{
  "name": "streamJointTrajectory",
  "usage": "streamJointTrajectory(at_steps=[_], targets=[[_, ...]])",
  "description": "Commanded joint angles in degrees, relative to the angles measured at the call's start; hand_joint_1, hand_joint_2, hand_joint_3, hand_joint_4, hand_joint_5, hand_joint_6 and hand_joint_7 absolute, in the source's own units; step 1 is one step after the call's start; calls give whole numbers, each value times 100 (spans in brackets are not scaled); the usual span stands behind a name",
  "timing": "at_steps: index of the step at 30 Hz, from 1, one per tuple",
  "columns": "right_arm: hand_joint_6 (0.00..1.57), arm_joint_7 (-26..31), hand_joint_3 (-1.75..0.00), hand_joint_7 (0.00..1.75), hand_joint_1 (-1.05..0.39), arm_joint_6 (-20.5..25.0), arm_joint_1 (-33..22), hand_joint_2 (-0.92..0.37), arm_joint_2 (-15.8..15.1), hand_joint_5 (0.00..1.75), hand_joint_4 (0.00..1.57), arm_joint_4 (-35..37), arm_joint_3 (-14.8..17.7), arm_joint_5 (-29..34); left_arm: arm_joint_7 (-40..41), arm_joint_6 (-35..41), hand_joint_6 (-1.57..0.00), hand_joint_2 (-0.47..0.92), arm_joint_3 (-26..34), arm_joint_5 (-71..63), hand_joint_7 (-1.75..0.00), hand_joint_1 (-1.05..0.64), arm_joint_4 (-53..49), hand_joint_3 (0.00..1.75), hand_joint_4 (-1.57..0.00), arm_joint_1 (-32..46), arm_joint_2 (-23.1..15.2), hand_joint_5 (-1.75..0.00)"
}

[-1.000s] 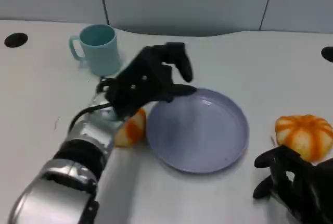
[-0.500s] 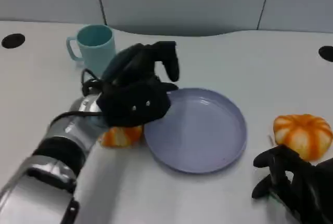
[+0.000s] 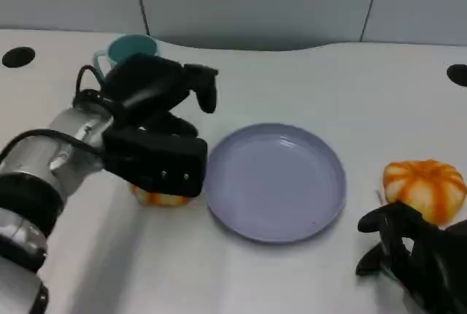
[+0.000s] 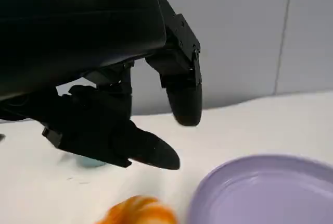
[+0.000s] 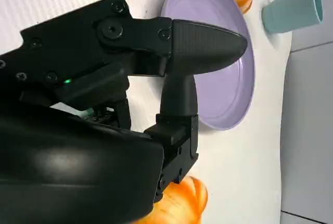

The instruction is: Grasp the bread from the table and place it into the plate.

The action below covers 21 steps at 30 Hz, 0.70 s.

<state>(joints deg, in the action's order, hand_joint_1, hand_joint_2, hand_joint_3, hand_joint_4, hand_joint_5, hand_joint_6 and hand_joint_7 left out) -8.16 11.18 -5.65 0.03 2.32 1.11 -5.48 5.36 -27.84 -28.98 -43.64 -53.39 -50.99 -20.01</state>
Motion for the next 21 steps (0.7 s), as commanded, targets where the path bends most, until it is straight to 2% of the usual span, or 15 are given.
streamJointTrajectory(at_steps=[1,3,9,12,21], targets=[[39,1,-59,167,-32,7,-103,-92,-90,175,54,-33,16,5,-990,368,-40,91,-175,-56,-3,-74,250,0,-20,-10,-242,-37],[39,17,-59,167,-31,38,-136,-92,-89,175,54,-99,3,17,-1327,534,-25,92,-215,-50,-1,-82,319,2,-6,9,-277,-24],[38,37,-60,164,-31,98,-245,-92,-93,175,49,-261,-27,42,-2013,939,-12,92,-241,56,0,-89,80,2,0,8,-177,-3],[37,37,-60,164,-31,134,-275,-92,-95,175,48,-309,-30,34,-2070,1028,-9,92,-274,55,0,-90,-37,2,0,7,-126,0],[37,82,-59,163,-30,294,-387,-92,-81,175,45,-542,-60,47,-1478,1007,-6,92,-297,142,0,-97,-1315,1,0,-26,422,0]])
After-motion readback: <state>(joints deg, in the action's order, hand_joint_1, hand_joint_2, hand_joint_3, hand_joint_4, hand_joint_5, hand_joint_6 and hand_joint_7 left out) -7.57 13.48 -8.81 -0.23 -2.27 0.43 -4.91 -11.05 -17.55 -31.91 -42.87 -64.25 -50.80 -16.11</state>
